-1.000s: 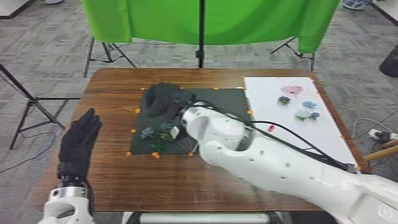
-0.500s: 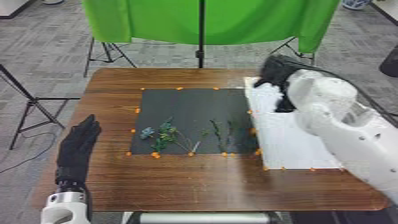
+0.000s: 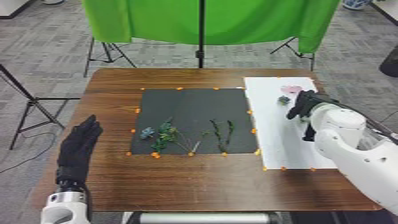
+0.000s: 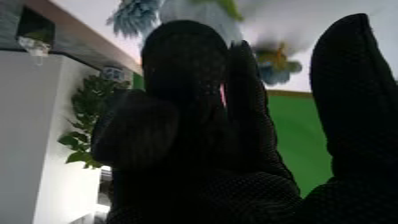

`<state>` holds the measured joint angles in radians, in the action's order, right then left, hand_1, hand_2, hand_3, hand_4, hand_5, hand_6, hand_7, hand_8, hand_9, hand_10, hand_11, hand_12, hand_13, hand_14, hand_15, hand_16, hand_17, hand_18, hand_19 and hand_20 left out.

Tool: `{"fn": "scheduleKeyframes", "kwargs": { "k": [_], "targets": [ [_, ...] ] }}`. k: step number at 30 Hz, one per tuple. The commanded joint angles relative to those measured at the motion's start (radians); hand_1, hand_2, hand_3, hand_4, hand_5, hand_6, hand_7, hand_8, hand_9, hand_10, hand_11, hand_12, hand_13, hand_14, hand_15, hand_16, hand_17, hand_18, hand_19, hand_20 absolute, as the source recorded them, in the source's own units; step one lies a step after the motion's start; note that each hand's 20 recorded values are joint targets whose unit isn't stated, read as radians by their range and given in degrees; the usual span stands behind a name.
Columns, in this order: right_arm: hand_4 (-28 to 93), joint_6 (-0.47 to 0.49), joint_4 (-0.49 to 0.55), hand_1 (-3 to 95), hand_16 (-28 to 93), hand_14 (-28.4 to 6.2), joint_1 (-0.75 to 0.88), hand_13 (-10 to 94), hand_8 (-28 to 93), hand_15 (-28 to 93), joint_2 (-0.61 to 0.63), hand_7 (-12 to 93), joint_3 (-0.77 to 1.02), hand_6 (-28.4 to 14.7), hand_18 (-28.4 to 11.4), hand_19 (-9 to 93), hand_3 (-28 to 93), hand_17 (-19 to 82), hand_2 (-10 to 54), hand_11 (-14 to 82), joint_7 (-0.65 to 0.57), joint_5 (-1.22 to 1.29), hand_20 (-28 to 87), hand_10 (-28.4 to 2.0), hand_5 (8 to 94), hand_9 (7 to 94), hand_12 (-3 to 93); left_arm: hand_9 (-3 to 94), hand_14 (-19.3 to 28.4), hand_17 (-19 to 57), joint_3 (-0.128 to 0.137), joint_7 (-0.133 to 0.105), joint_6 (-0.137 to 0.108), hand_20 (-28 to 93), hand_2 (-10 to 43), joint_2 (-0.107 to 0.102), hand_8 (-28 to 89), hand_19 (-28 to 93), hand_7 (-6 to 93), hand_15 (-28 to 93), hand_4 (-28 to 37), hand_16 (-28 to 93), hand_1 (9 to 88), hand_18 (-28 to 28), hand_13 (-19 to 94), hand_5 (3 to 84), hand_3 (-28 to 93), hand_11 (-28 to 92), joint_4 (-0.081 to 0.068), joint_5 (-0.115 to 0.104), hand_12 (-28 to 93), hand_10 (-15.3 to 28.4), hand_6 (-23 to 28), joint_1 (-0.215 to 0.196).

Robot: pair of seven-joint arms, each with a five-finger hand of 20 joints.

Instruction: Arrange flowers

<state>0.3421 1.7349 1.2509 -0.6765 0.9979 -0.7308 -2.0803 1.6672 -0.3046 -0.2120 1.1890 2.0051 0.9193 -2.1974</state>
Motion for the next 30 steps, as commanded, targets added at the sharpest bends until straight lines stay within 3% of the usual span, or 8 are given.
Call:
{"fn": "scheduleKeyframes", "kwargs": {
  "k": [1, 3, 7, 10, 15, 21, 25, 30],
  "targets": [
    [-13, -0.091, -0.017, 43.6, 34, -4.8, 0.063, 89, -7, 52, -0.006, 10, -0.004, 0.3, -10.0, 93, 61, 63, -9.5, 17.5, -0.012, -0.047, 45, -16.1, 60.6, 74.8, 23.4, 35.5, 13.8, 2.7, 0.004, 0.023, 0.019, 18, 2.9, 0.008, -5, 2, 8.7, 10, -28.3, 5, 18.6, 11.7, 26, 40.7, 64, 9, 0.004, 0.009, 15, 11.0, 3.2, -0.014],
    [-13, -0.13, -0.023, 47.0, 34, -4.4, 0.084, 89, -7, 52, -0.004, 11, -0.001, 0.3, -9.8, 93, 62, 63, -9.5, 18.5, 0.0, -0.063, 45, -15.5, 61.2, 75.3, 23.5, 35.5, 13.8, 2.7, 0.005, 0.023, 0.022, 18, 2.9, 0.009, -5, 2, 8.7, 10, -28.3, 5, 18.7, 11.7, 26, 40.7, 64, 9, 0.004, 0.01, 15, 11.0, 3.3, -0.016],
    [-13, -0.243, -0.033, 60.9, 35, -3.0, 0.122, 90, -6, 52, 0.001, 14, 0.002, -0.1, -8.6, 93, 53, 64, -9.5, 8.9, 0.019, -0.086, 45, -12.5, 63.1, 80.6, 37.7, 35.3, 13.8, 2.7, 0.007, 0.021, 0.02, 18, 2.6, 0.011, -5, 2, 8.6, 10, -28.3, 5, 18.8, 11.7, 26, 40.6, 64, 9, 0.008, 0.008, 15, 10.9, 3.3, -0.024],
    [-12, -0.304, -0.017, 67.1, 35, -2.2, 0.129, 91, 14, 52, 0.008, 16, 0.014, -2.7, -7.4, 93, 52, 66, -9.5, 8.2, 0.039, -0.09, 44, -11.1, 72.1, 85.0, 40.2, 35.3, 13.8, 2.7, 0.007, 0.015, 0.017, 18, 2.5, 0.014, -5, 2, 8.5, 10, -28.3, 5, 18.8, 11.7, 26, 40.6, 65, 9, 0.008, 0.006, 15, 10.9, 3.3, -0.025],
    [-11, -0.403, 0.112, 68.1, 35, -1.7, 0.085, 92, 16, 52, 0.012, 19, 0.03, -2.8, -7.0, 93, 53, 67, -9.5, 8.7, 0.083, -0.09, 44, -10.7, 76.2, 87.9, 41.0, 35.3, 13.8, 2.6, 0.009, 0.018, 0.017, 18, 2.2, 0.009, -5, 2, 8.6, 10, -28.3, 5, 19.0, 11.7, 26, 40.5, 65, 9, 0.004, 0.006, 15, 10.9, 3.2, -0.021],
    [-12, -0.466, 0.225, 67.2, 36, -1.4, -0.13, 93, 17, 52, -0.071, 20, -0.156, -2.4, -7.0, 93, 54, 67, -9.5, 8.8, 0.23, -0.027, 45, -10.4, 76.5, 88.4, 41.8, 35.3, 13.8, 2.6, -0.003, 0.017, 0.014, 18, 2.4, 0.011, -5, 2, 8.5, 10, -28.3, 5, 19.7, 11.7, 26, 40.4, 64, 9, 0.001, 0.006, 15, 11.0, 3.2, -0.015],
    [-13, -0.445, 0.143, 66.3, 36, -1.5, -0.317, 93, 16, 52, -0.228, 20, -0.352, -2.1, -7.0, 93, 56, 68, -9.5, 8.5, 0.323, 0.032, 46, -10.2, 76.6, 88.9, 42.1, 35.2, 13.8, 2.7, -0.009, 0.004, -0.015, 18, 4.7, 0.012, -5, 2, 8.3, 10, -28.3, 5, 18.3, 11.7, 26, 40.4, 60, 9, 0.005, -0.018, 15, 10.9, 3.2, -0.018],
    [-15, -0.412, -0.04, 65.0, 36, -1.5, -0.437, 94, 16, 53, -0.432, 21, -0.506, -1.6, -7.2, 93, 59, 68, -9.5, 8.4, 0.373, 0.051, 47, -9.8, 76.7, 89.3, 42.5, 35.3, 13.9, 2.9, -0.021, 0.001, -0.028, 18, 11.6, 0.007, -5, 2, 7.4, 10, -28.3, 5, 17.8, 11.5, 26, 40.5, 55, 8, 0.004, -0.022, 15, 11.1, 3.1, -0.01]
  ]
}}
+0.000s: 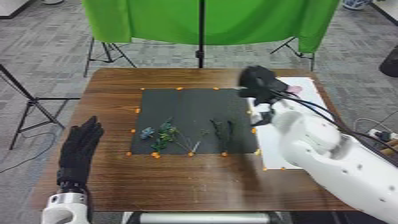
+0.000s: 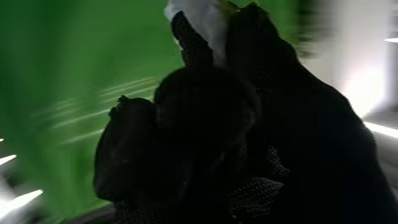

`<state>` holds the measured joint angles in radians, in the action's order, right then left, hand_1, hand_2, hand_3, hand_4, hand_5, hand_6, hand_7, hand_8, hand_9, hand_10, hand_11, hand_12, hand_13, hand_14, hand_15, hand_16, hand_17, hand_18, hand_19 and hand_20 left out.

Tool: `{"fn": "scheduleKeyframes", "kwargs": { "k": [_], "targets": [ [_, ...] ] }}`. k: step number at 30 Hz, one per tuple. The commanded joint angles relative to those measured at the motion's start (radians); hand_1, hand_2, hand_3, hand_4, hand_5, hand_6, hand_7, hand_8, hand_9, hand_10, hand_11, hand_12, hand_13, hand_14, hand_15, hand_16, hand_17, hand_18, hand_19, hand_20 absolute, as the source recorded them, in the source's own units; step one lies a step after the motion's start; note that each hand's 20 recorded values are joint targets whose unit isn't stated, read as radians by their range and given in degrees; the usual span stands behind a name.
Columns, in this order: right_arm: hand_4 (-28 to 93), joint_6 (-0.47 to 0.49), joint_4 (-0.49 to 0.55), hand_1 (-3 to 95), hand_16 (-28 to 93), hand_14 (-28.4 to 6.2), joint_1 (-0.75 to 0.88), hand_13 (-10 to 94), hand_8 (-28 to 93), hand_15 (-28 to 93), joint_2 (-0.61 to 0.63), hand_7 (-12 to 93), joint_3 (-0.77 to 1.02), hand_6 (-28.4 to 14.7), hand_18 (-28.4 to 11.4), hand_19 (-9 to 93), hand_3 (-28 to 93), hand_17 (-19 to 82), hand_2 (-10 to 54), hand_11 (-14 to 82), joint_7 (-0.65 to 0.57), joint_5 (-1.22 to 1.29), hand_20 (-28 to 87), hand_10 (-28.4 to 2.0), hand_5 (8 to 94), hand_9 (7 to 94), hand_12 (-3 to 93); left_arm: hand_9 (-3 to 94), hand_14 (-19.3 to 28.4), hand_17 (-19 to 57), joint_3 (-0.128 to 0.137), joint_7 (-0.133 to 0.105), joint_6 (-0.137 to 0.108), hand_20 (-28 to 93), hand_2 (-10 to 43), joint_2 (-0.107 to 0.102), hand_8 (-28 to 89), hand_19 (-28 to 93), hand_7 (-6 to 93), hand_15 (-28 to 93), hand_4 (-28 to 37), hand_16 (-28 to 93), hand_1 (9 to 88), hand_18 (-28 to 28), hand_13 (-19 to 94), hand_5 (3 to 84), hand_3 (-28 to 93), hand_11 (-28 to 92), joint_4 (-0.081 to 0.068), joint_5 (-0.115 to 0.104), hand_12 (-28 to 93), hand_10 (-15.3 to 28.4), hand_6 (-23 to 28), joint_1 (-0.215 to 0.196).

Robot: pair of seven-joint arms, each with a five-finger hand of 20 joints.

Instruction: Arrange flowers

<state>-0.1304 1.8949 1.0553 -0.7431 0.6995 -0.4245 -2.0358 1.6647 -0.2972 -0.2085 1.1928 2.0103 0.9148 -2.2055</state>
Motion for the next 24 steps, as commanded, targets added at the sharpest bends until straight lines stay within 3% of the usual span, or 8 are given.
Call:
{"fn": "scheduleKeyframes", "kwargs": {
  "k": [1, 7, 8, 24],
  "targets": [
    [-15, 0.073, -0.234, 64.7, 36, -1.6, -0.254, 94, 16, 53, -0.401, 21, -0.225, -1.5, -7.3, 93, 60, 68, -9.5, 8.4, 0.065, 0.017, 47, -9.7, 76.8, 89.3, 42.7, 35.3, 13.8, 2.9, -0.021, -0.004, -0.03, 18, 12.1, 0.002, -5, 2, 7.3, 10, -28.3, 5, 17.6, 11.4, 26, 40.5, 55, 8, -0.002, -0.017, 15, 11.1, 3.1, 0.001],
    [-17, 0.127, -0.406, 63.7, 36, -1.6, -0.298, 94, 16, 53, -0.526, 22, -0.306, -1.3, -7.6, 93, 62, 68, -9.5, 7.9, 0.093, 0.011, 48, -9.3, 76.3, 88.7, 42.7, 35.0, 13.6, 3.0, -0.028, 0.0, -0.034, 18, 11.7, -0.005, -5, 2, 6.2, 9, -28.3, 5, 16.3, 11.3, 26, 39.9, 57, 7, -0.008, -0.012, 15, 10.9, 3.0, 0.023],
    [-17, 0.122, -0.393, 63.6, 36, -1.7, -0.3, 94, 16, 53, -0.523, 22, -0.332, -1.2, -7.7, 93, 62, 68, -9.5, 7.8, 0.074, 0.008, 49, -9.2, 76.2, 88.5, 42.6, 35.0, 13.6, 3.0, -0.024, -0.016, -0.035, 18, 11.5, -0.006, -5, 2, 6.0, 9, -28.3, 5, 16.4, 11.3, 26, 39.7, 57, 7, 0.007, -0.014, 15, 10.9, 3.0, -0.005],
    [-17, 0.059, -0.595, 64.1, 36, -1.6, -0.328, 92, 14, 54, -0.599, 23, -0.414, -0.8, -8.0, 93, 58, 67, -9.5, 7.4, 0.076, -0.105, 50, -9.2, 74.9, 87.2, 41.2, 35.2, 13.5, 3.0, -0.036, -0.004, -0.024, 19, 9.0, -0.018, -4, 2, 6.1, 8, -28.3, 6, 17.4, 11.3, 26, 40.3, 58, 6, -0.002, -0.012, 17, 11.0, 3.4, 0.013]
  ]
}}
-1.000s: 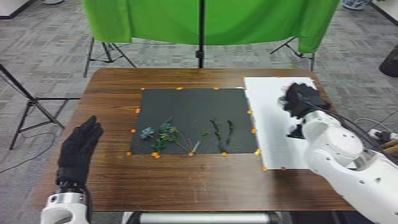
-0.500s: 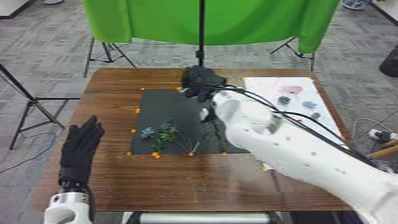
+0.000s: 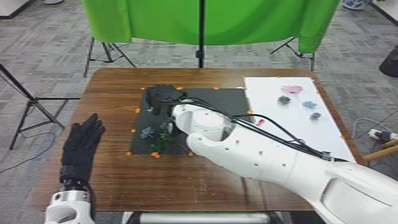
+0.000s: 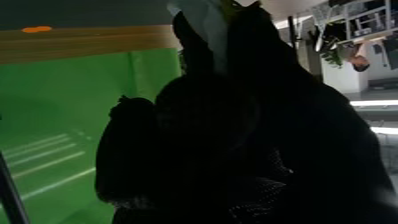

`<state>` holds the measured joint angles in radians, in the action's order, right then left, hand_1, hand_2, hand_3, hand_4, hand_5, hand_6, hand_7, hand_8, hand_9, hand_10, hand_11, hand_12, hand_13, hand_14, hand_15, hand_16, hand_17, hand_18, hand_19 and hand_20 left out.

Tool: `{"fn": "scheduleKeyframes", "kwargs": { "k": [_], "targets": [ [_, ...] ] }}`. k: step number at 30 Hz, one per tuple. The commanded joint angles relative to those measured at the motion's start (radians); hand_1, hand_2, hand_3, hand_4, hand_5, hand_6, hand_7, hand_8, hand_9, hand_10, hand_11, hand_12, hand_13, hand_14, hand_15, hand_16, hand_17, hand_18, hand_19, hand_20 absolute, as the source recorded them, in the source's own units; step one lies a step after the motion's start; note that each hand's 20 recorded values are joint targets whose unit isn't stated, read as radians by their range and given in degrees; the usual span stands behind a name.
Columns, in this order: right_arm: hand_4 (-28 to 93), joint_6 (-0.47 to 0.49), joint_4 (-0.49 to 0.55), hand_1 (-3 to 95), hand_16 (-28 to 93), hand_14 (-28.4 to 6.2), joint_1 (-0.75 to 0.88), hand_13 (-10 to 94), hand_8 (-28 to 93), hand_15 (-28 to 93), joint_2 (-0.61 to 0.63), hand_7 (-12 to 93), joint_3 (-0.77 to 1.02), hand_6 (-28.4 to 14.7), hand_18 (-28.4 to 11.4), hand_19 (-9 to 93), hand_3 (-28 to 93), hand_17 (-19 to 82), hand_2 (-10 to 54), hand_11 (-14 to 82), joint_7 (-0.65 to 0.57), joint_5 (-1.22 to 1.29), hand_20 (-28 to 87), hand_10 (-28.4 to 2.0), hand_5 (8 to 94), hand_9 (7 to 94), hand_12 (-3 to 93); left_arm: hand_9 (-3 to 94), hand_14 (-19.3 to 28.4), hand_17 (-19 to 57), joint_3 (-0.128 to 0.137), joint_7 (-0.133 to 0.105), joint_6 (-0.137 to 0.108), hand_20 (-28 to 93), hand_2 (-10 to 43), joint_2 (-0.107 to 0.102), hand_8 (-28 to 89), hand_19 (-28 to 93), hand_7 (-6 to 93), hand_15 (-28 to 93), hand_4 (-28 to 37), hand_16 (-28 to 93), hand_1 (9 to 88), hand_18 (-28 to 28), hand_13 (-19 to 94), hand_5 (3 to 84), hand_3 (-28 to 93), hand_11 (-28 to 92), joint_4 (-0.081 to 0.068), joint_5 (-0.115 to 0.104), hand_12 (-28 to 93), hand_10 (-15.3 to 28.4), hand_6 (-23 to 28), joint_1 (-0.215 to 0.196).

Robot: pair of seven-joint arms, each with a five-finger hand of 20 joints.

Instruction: Arrange flowers

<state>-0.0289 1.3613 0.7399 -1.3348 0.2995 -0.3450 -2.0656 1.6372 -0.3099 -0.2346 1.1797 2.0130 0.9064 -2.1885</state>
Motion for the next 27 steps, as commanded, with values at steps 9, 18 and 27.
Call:
{"fn": "scheduleKeyframes", "kwargs": {
  "k": [9, 18, 27],
  "targets": [
    [-14, 0.027, -0.076, 63.2, 36, -1.6, -0.006, 91, 12, 54, 0.003, 20, -0.001, -1.5, -7.9, 93, 54, 66, -9.5, 6.6, -0.028, -0.065, 49, -10.0, 73.8, 85.5, 38.8, 35.8, 13.9, 2.8, -0.008, 0.015, 0.016, 19, 7.6, -0.01, -5, 2, 8.5, 10, -28.3, 6, 17.1, 11.4, 26, 41.1, 60, 9, -0.008, -0.002, 16, 11.4, 3.6, -0.002],
    [-16, 0.117, -0.061, 58.2, 36, -2.0, 0.001, 90, 7, 54, 0.011, 17, 0.018, -0.3, -8.4, 93, 55, 65, -9.5, 9.4, -0.022, -0.088, 49, -11.6, 67.1, 78.8, 33.2, 36.3, 14.1, 2.6, -0.005, 0.024, 0.026, 18, 5.6, -0.013, -6, 3, 10.5, 13, -28.3, 5, 17.0, 11.5, 27, 41.7, 62, 12, -0.009, 0.005, 15, 11.7, 3.8, 0.003],
    [-19, 0.16, -0.009, 51.2, 35, -2.3, -0.019, 89, -8, 54, 0.038, 16, 0.025, 1.1, -8.8, 93, 63, 64, -9.5, 17.6, -0.02, -0.075, 49, -13.3, 60.4, 71.7, 22.7, 36.6, 14.4, 2.5, -0.004, 0.022, 0.028, 18, 4.6, -0.01, -7, 4, 12.6, 17, -28.3, 3, 17.7, 11.6, 27, 42.0, 62, 15, -0.009, 0.006, 13, 11.9, 3.8, 0.003]
  ]
}}
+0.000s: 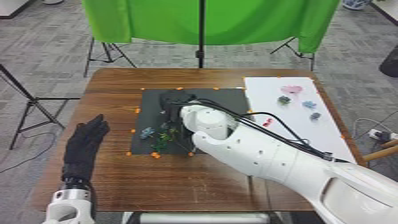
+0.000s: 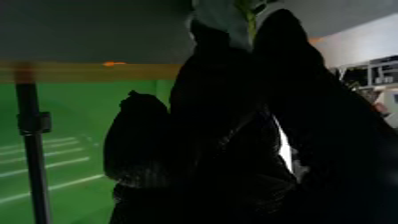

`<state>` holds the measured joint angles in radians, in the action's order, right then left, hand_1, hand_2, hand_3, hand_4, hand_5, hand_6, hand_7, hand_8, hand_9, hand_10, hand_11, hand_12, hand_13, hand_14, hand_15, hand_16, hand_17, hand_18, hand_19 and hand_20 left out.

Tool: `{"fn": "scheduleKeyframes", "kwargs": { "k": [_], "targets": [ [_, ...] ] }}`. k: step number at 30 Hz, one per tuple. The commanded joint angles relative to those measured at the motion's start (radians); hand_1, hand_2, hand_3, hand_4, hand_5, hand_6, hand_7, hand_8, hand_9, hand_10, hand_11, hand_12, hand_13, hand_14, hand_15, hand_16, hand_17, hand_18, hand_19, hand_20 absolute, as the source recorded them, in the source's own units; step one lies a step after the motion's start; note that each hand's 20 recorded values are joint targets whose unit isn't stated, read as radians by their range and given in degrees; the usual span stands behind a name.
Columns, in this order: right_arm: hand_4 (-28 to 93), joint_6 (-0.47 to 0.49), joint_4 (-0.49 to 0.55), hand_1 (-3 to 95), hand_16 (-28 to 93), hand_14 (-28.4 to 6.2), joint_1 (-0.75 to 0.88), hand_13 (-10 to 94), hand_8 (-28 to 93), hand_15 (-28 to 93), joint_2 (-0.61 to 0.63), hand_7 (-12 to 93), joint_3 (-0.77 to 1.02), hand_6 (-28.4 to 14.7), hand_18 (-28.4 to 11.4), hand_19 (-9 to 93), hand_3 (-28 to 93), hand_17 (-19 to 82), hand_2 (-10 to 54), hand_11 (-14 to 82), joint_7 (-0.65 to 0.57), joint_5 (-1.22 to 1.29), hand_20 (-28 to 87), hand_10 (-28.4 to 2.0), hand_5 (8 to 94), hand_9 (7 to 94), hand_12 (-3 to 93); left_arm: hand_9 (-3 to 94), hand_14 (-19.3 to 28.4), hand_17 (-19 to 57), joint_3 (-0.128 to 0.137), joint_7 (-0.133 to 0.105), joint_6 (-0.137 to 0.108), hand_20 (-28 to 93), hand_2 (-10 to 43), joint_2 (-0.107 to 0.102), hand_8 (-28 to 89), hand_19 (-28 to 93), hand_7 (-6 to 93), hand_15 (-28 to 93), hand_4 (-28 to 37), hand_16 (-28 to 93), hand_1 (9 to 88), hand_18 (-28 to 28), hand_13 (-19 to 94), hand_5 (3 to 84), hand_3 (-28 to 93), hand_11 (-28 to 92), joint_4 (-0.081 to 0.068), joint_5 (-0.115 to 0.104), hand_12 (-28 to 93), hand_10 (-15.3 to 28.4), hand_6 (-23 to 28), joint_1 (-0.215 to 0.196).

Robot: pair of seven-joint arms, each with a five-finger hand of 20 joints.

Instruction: Arrange flowers

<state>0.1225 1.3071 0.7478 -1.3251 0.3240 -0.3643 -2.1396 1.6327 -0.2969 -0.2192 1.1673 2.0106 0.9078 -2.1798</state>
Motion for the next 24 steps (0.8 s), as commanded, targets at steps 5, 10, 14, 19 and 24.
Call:
{"fn": "scheduleKeyframes", "kwargs": {
  "k": [5, 10, 14, 19, 24],
  "targets": [
    [-19, 0.039, 0.073, 49.4, 35, -2.5, -0.038, 89, -8, 53, 0.045, 14, 0.025, 0.9, -9.0, 93, 62, 63, -9.5, 17.3, -0.005, 0.025, 48, -13.9, 58.2, 71.5, 21.6, 36.6, 14.4, 2.5, 0.0, 0.008, 0.015, 18, 4.0, 0.005, -7, 4, 12.6, 16, -28.3, 2, 18.4, 11.6, 27, 42.1, 62, 15, -0.007, 0.006, 13, 11.9, 3.8, -0.01],
    [-19, 0.048, 0.117, 49.5, 34, -2.8, -0.046, 89, -8, 53, 0.069, 12, 0.052, 1.1, -8.9, 93, 59, 63, -9.5, 16.1, -0.013, 0.052, 47, -14.6, 53.7, 71.7, 20.3, 37.1, 14.7, 2.5, 0.002, 0.011, 0.013, 18, 4.0, 0.006, -8, 4, 13.5, 18, -28.3, 2, 18.4, 11.6, 27, 42.4, 62, 16, -0.005, 0.007, 13, 12.0, 3.8, -0.013],
    [-17, 0.01, 0.247, 48.9, 34, -3.0, -0.032, 90, -8, 52, 0.162, 11, 0.106, 0.9, -9.1, 93, 57, 63, -9.5, 15.6, -0.037, 0.073, 46, -14.7, 52.5, 71.3, 19.9, 36.8, 14.7, 2.5, 0.002, 0.013, 0.02, 18, 3.9, 0.014, -8, 4, 13.6, 18, -28.3, 2, 18.4, 11.6, 27, 42.1, 62, 16, -0.001, 0.01, 12, 12.1, 3.8, -0.02],
    [-14, -0.017, 0.464, 46.7, 34, -3.6, 0.052, 89, -8, 51, 0.386, 11, 0.27, 0.1, -10.2, 93, 57, 62, -9.5, 15.5, -0.063, 0.081, 45, -14.8, 54.8, 71.1, 20.1, 36.2, 14.6, 2.5, 0.012, 0.017, 0.017, 18, 3.9, 0.022, -8, 4, 12.1, 16, -28.3, 2, 18.6, 11.6, 27, 41.5, 62, 14, 0.005, 0.009, 12, 11.8, 3.8, -0.035],
    [-12, 0.08, 0.568, 37.3, 34, -7.7, 0.206, 83, -6, 53, 0.571, 8, 0.524, -2.6, -14.2, 93, 59, 56, -9.5, 13.9, -0.148, 0.105, 48, -17.6, 52.8, 66.2, 21.8, 36.1, 14.5, 2.5, 0.018, 0.02, 0.014, 18, 4.0, 0.027, -7, 3, 10.3, 14, -28.3, 3, 18.5, 11.5, 27, 41.0, 62, 12, 0.009, 0.009, 13, 11.6, 3.4, -0.046]
  ]
}}
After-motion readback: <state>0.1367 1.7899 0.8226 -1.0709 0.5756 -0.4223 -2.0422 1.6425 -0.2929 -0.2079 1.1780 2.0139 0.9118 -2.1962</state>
